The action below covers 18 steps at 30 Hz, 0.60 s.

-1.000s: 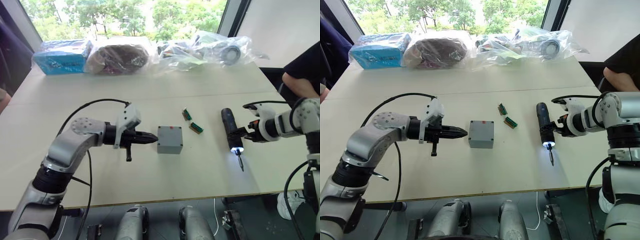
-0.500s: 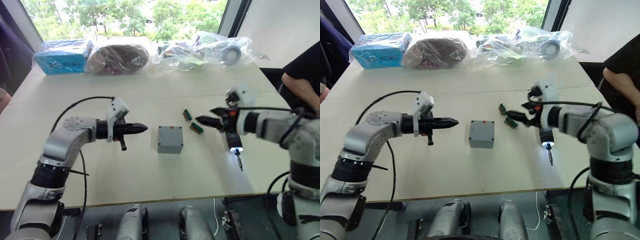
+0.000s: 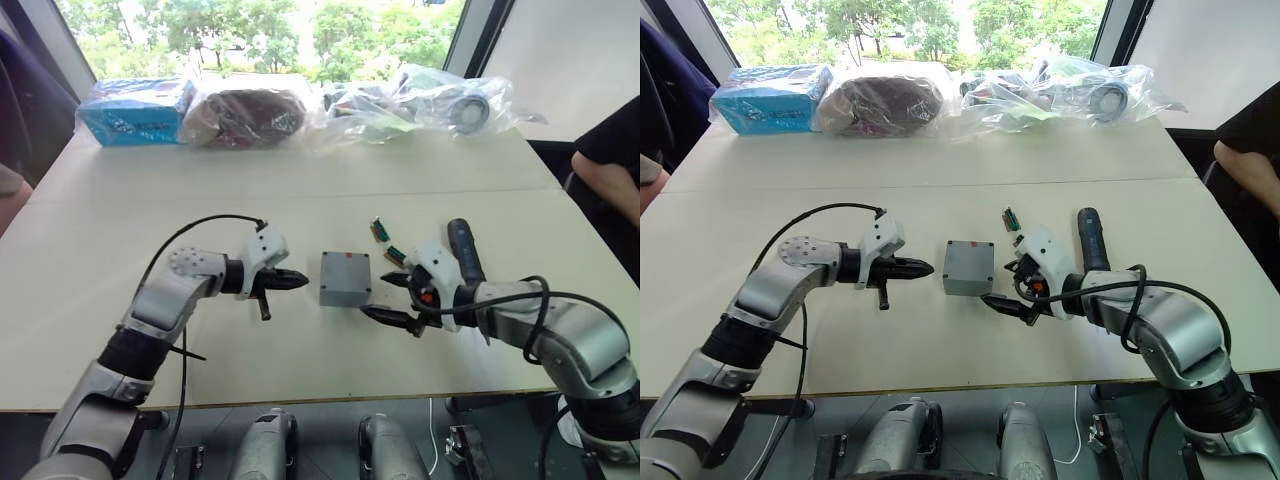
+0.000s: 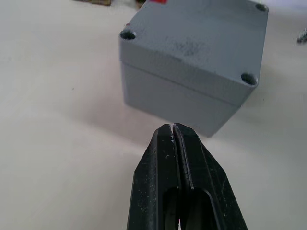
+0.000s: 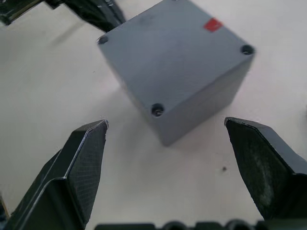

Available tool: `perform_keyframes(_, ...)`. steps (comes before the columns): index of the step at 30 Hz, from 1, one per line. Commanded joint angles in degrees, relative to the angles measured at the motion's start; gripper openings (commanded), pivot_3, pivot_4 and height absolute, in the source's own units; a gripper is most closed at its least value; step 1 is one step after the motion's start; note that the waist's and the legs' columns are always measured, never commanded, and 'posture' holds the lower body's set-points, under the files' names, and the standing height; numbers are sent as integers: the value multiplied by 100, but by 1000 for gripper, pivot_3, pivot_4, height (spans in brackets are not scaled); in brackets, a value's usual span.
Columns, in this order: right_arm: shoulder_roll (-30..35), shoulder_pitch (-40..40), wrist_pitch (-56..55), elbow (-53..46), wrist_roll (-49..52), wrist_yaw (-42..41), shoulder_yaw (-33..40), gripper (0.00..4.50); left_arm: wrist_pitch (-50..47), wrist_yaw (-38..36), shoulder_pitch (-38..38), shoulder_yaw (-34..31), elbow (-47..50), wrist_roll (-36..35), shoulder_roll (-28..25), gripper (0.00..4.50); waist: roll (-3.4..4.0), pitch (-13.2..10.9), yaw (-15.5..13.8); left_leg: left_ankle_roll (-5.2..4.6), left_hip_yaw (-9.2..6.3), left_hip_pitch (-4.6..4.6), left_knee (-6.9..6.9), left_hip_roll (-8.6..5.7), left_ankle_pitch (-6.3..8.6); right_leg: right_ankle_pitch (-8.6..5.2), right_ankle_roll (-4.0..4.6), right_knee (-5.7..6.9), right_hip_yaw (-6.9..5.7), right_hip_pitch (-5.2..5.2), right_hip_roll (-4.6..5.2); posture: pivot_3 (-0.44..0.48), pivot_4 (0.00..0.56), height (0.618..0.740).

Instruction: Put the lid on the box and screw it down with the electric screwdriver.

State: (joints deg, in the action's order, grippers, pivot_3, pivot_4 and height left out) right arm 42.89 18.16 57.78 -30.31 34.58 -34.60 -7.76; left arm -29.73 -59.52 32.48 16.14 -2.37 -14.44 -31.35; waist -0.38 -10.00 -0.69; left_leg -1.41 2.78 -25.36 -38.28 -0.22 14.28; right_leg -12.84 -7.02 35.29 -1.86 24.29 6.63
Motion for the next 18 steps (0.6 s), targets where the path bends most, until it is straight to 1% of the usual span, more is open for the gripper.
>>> perform_keyframes(1,-83,-24,-198,-157,-131,-61,-151,4059,289,59,276,22,-204,138,229,0,0,0,-4,0,0,0,-1,0,0,0,0,1,0,0,0,0,150,740)
perform_keyframes(5,-331,-59,-27,-324,4,24,-195,4059,503,200,480,26,-549,290,523,0,-1,0,-4,0,-2,1,-3,-1,0,0,0,2,0,-2,0,0,150,740)
perform_keyframes(9,-415,-92,186,-537,147,109,35,4059,683,438,642,-95,-887,475,633,0,-1,0,-2,0,-3,1,-4,-1,0,0,0,6,-1,-2,0,0,150,740)
perform_keyframes(12,-162,-132,253,-687,231,26,421,4059,692,494,630,-230,-926,510,483,0,-2,0,-2,0,-4,0,-5,-1,0,0,0,7,-1,-1,0,0,150,740)
perform_keyframes(14,79,-129,166,-630,171,-89,628,4059,620,419,508,-283,-810,509,266,0,-2,0,-1,0,-4,1,-5,0,0,1,0,7,-1,-2,1,0,150,740)
perform_keyframes(18,445,-74,-330,-199,-271,-283,526,4059,369,52,168,-278,-296,313,-68,0,-1,1,20,0,-1,3,-4,2,0,0,0,8,-1,0,0,0,150,740)
